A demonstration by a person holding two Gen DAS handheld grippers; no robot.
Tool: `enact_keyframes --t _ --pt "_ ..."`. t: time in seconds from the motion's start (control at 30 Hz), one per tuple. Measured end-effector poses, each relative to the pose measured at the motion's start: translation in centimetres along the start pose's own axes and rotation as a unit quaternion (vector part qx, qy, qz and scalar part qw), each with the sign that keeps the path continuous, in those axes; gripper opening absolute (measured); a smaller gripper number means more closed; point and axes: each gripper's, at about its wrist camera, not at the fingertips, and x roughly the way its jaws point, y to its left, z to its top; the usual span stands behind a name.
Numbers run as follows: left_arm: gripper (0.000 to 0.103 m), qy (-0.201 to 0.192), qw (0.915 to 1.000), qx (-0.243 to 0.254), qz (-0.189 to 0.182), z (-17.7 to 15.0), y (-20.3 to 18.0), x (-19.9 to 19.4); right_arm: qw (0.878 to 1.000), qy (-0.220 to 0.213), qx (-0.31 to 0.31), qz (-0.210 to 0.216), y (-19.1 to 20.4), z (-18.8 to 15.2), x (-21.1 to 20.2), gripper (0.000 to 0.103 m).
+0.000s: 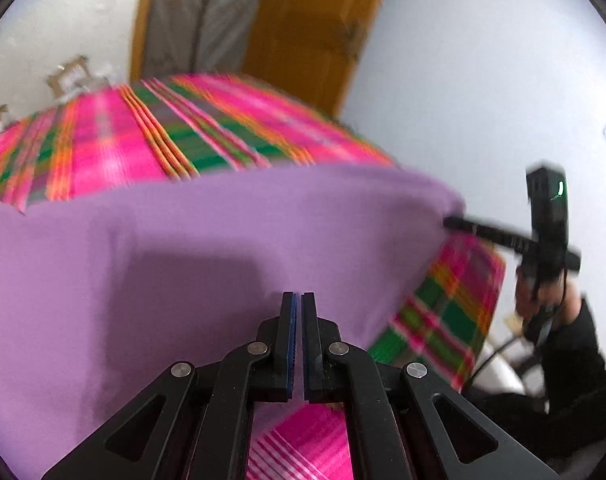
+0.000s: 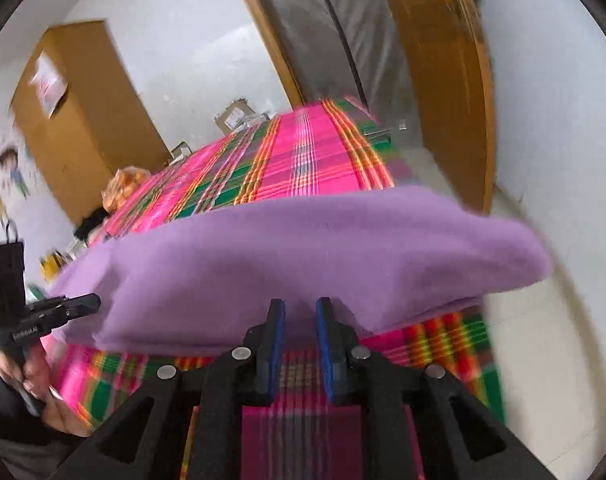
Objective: Fold clothes
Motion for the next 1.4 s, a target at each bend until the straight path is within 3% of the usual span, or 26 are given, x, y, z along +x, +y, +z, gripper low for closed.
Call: enact_keyframes --t 0.1,0.17,0.23,0.37,0.53,0.63,0.73,0.87,0.93,1.07,1.27,1.33,1.37,1.4 --pt "0.002 -0.002 0.9996 0.027 -0.008 -0.1 -0.8 0.0 1.0 0.011 -0.01 -0.021 -0.5 0.1 -1.1 0.014" --pt "0.002 -0.009 0.9996 0.022 -0.016 0.5 -0.7 0.1 0.999 -0.004 -0.006 -0.039 -1.2 1.0 -1.6 0.015" --pt "0.002 -0.018 0.9997 0.015 0.003 1.3 -0.4 0.4 0.999 -0.026 0.016 -0.038 -2.2 2.1 -1.6 0.016" --pt "0.002 -0.04 0.9977 -0.03 0.047 2.9 1.3 0.8 0.998 -0.037 0.035 -0.037 -3.4 4.4 -0.8 0.028" --pt "0.002 -0.049 0.9938 -0.064 0.076 3.7 3.4 1.0 1.0 -0.013 -0.008 -0.011 -2.6 6.4 1.8 0.028" --pt "0.002 -0.031 0.9935 -0.078 0.076 3.9 4.2 1.8 1.0 0.016 -0.016 -0.014 -2.8 7.4 4.1 0.028" --pt "0.003 -0.022 0.9937 -0.09 0.063 3.8 4.6 2.2 0.999 0.013 0.015 -0.047 -5.5 8.0 4.3 0.023" --pt "0.003 -0.022 0.9935 -0.101 0.048 3.6 5.1 2.2 0.989 -0.019 0.131 -0.061 -11.8 8.1 2.8 0.029" --pt "0.003 -0.022 0.9933 -0.104 0.044 3.6 5.2 2.2 0.984 -0.027 0.176 -0.023 -14.2 7.7 2.4 0.03" --pt "0.003 -0.023 0.9931 -0.108 0.039 3.4 5.4 2.2 0.97 -0.001 0.23 0.075 -17.5 7.0 3.9 0.039" --pt "0.003 -0.022 0.9931 -0.109 0.039 3.4 5.3 2.2 0.967 0.042 0.214 0.135 -17.5 6.9 6.5 0.044" --pt "0.003 -0.022 0.9931 -0.108 0.04 3.5 5.3 2.3 0.971 0.035 0.197 0.13 -17.1 7.0 5.9 0.038" --pt "0.003 -0.022 0.9931 -0.108 0.04 3.5 5.3 2.3 0.973 0.027 0.193 0.127 -17.0 7.0 5.6 0.022" --pt "0.003 -0.022 0.9931 -0.107 0.04 3.5 5.3 2.3 0.974 0.02 0.188 0.125 -16.8 7.1 5.3 0.013"
